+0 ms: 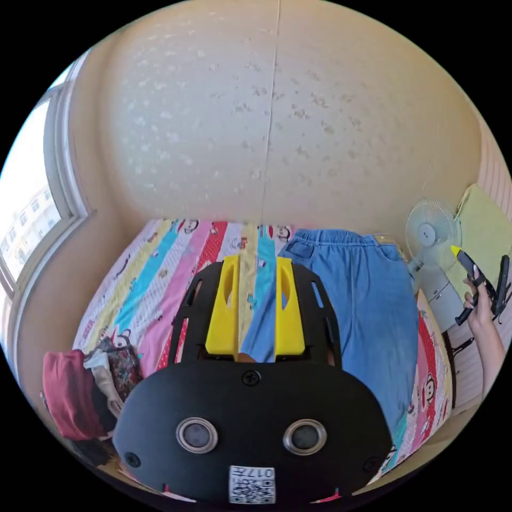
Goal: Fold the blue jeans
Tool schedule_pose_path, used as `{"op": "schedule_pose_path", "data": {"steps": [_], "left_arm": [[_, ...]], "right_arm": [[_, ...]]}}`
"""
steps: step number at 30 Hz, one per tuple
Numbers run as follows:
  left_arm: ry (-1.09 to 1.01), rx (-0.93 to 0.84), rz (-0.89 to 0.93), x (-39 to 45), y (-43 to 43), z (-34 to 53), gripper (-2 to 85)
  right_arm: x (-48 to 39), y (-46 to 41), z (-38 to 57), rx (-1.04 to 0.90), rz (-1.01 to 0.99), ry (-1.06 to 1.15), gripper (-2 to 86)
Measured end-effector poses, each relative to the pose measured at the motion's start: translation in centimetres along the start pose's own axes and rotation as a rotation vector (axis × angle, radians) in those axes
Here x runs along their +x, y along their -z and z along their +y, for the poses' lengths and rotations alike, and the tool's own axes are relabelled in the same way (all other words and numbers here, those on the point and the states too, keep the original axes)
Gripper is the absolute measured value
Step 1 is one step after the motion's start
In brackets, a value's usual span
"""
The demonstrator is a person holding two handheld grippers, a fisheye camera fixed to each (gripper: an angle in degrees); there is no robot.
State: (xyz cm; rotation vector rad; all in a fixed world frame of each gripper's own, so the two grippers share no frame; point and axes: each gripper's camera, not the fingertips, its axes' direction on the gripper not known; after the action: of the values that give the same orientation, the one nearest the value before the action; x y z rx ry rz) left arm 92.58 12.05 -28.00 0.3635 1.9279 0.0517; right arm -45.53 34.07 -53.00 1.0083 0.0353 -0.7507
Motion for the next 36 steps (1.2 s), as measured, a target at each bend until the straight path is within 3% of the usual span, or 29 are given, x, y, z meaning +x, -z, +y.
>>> {"op": "schedule_pose_path", "data": {"steps": [3,5,7,10,13,15,17,20,23,27,29,32,36], "left_arm": [[-0.062,-0.263,0.007,-4.9,-8.0,19.9,9.5],[-0.048,-0.388,0.086,-7.4,-8.9,31.5,8.8],[0.078,-0.461,0.179,-10.5,-5.3,44.5,8.6],[0.275,-0.428,0.278,-13.4,3.0,55.5,8.1],[0.33,-0.392,0.306,-13.9,10.9,61.5,8.2],[0.302,-0.39,0.273,-13.0,15.0,63.9,8.4],[0.241,-0.418,0.254,-11.5,17.9,65.7,9.2],[0.219,-0.493,0.267,-8.6,20.4,68.7,10.1],[0.258,-0.49,0.168,-6.9,22.7,69.9,10.0],[0.332,-0.508,0.107,-6.3,25.6,71.0,8.7],[0.377,-0.519,0.136,-6.9,27.6,71.2,6.4],[0.406,-0.597,0.337,-8.7,30.9,71.1,2.1],[0.552,-0.484,0.624,-13.0,39.4,72.7,1.4]], "right_arm": [[-0.8,-6.9,18.5,-0.329,-0.181,0.094,11.9],[-1.3,-7.0,29.4,-0.425,-0.349,0.035,11.5],[-1.8,-4.4,38.1,-0.4,-0.485,-0.079,11.6],[-2.5,1.9,48.5,-0.305,-0.658,-0.35,11.9],[-5.4,7.7,53.7,-0.276,-0.593,-0.387,13.0],[-8.6,10.3,55.4,-0.362,-0.385,-0.254,14.0],[-9.8,11.2,56.3,-0.383,-0.311,-0.243,13.5],[-12.0,10.6,57.0,-0.443,-0.35,-0.237,9.9],[-12.8,10.5,57.0,-0.5,-0.265,-0.245,4.8],[-10.7,14.0,57.4,-0.508,-0.383,-0.402,3.4],[-9.2,16.8,57.2,-0.529,-0.428,-0.503,3.3],[-7.5,24.3,55.4,-0.481,-0.432,-0.543,3.2],[-6.3,33.9,56.7,-0.591,-0.272,-0.5,3.2]]}}
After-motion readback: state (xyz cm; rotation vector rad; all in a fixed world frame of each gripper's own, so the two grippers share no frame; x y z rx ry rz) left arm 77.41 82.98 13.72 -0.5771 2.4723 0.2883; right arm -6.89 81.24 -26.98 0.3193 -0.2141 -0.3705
